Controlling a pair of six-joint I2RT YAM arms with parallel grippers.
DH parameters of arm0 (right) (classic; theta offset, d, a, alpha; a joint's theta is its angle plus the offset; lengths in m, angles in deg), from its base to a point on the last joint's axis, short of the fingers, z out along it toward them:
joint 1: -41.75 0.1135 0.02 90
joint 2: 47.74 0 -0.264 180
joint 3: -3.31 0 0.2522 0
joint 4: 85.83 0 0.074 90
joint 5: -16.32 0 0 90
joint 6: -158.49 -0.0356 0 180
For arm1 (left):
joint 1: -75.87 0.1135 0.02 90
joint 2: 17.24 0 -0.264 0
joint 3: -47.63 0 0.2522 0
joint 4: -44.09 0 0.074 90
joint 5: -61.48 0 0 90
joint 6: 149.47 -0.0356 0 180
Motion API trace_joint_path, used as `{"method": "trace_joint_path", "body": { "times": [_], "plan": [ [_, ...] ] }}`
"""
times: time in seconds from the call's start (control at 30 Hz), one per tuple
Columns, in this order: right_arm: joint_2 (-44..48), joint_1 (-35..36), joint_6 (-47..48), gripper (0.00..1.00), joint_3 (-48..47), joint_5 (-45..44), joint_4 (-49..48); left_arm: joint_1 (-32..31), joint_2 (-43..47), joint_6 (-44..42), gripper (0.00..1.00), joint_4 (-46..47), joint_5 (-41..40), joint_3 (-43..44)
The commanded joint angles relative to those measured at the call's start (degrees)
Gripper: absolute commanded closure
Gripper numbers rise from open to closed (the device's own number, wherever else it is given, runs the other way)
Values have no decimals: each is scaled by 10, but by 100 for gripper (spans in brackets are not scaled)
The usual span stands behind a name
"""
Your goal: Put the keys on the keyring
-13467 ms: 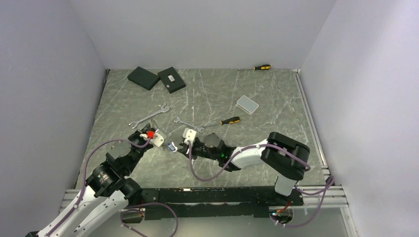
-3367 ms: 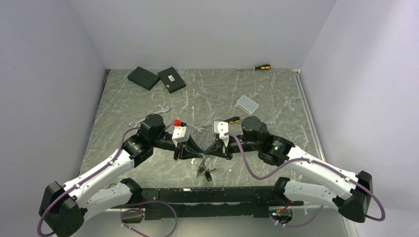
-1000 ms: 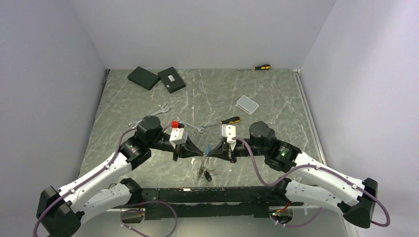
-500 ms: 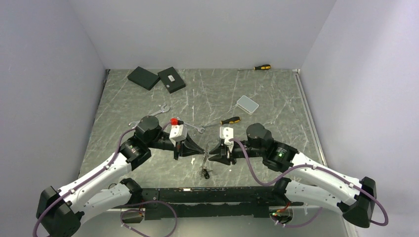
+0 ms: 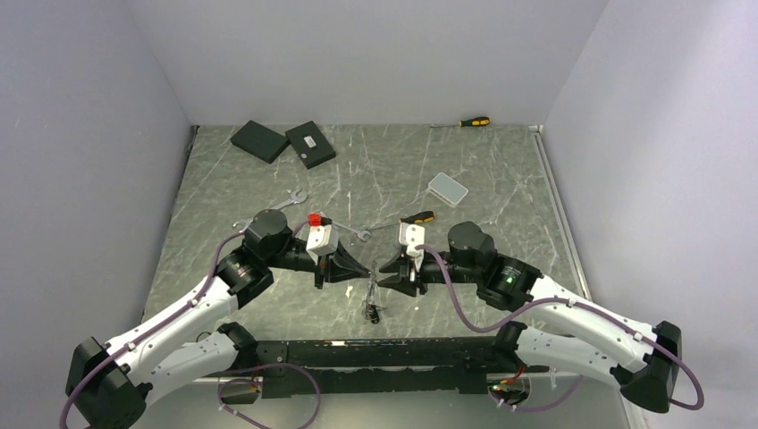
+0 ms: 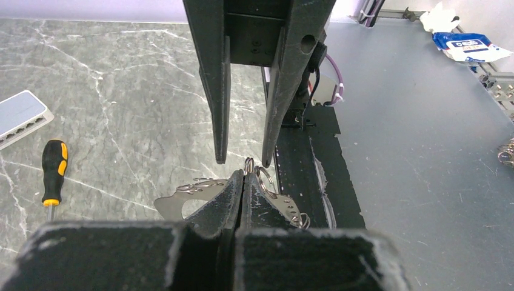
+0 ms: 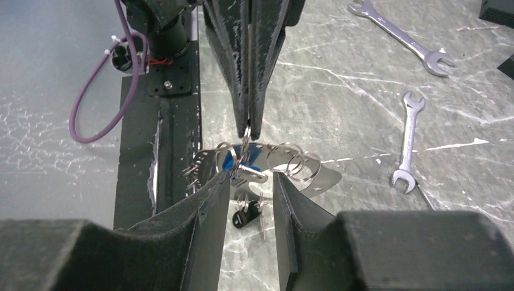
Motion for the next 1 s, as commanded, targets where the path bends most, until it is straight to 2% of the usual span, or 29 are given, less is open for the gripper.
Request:
{"method": "trace_joint_path", "body": {
  "times": [0.0,0.33,0.57,0.7,0.8,0.97],
  "plan": [
    [-15,0,-24,65,-43,-25,-47,-2,16,17,100,28,-5,11],
    [-48,0,-45,85,-54,6,-68,-1,22,-4,100,27,-15,5],
    [-50,0,-50,86,-63,10,-62,-2,19,-13,100,20,-17,5],
    [-49,0,-50,100,-61,8,-60,-1,15,-15,100,21,-14,7],
    [-49,0,-52,100,-59,6,-55,-1,10,-21,100,15,-14,11],
    [-56,0,-51,100,-91,-1,-7,-2,-10,-71,100,-58,-15,36]
  ]
}}
